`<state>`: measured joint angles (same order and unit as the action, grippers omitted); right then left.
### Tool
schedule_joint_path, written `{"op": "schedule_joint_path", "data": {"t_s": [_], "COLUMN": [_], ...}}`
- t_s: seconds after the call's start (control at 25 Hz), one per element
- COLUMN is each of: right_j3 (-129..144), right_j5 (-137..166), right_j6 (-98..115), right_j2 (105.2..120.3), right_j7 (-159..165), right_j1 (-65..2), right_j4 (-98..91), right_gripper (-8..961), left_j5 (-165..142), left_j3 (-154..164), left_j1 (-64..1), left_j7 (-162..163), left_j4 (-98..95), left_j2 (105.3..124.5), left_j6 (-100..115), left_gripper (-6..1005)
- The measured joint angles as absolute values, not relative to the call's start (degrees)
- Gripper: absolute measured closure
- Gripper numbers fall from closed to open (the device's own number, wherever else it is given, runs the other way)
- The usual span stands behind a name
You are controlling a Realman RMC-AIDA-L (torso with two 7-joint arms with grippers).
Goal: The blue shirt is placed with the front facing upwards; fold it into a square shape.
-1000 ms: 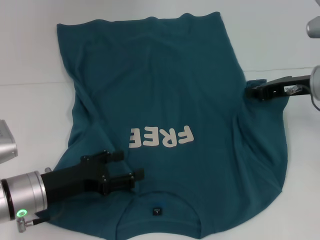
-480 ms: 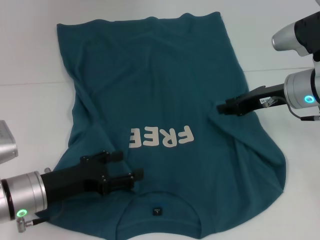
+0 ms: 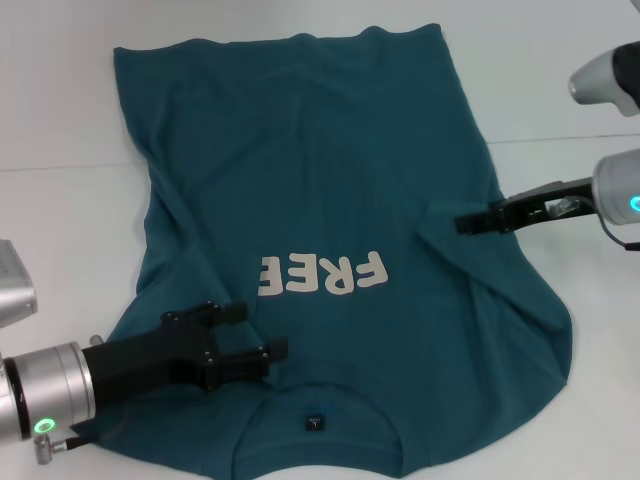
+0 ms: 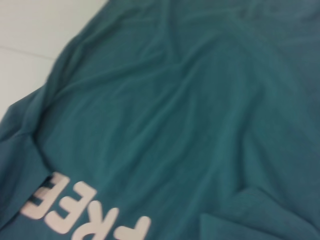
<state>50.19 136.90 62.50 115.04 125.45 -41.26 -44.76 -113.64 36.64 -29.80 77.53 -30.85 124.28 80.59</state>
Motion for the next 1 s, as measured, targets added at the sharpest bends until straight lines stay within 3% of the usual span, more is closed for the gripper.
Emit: {"op": "schedule_joint_path", "data": {"t_s": [0.24,0.76,1.0], "right_j3": [46.9,40.5,39.8], "right_j5": [136.6,127.6,126.7], "right_j6": [62.9,67.9,67.7], "right_j2": [114.86,114.84,115.54], "right_j7": [127.9,127.1,127.0], "right_j1": [-38.3,-28.5,-25.8], "right_j4": [-45.3,-45.1,-44.7], "right_gripper": [278,288,293], "left_j5": [-113.6,-114.1,-114.2], "left_j3": [36.7,36.7,36.7], "left_j1": [-29.7,-29.8,-29.8], "left_j7": [77.5,77.4,77.5], "left_j4": [-30.9,-30.8,-30.8], "left_j2": [124.28,124.11,124.11], "left_j6": [80.6,80.5,80.5], "left_gripper": [92,92,92]}}
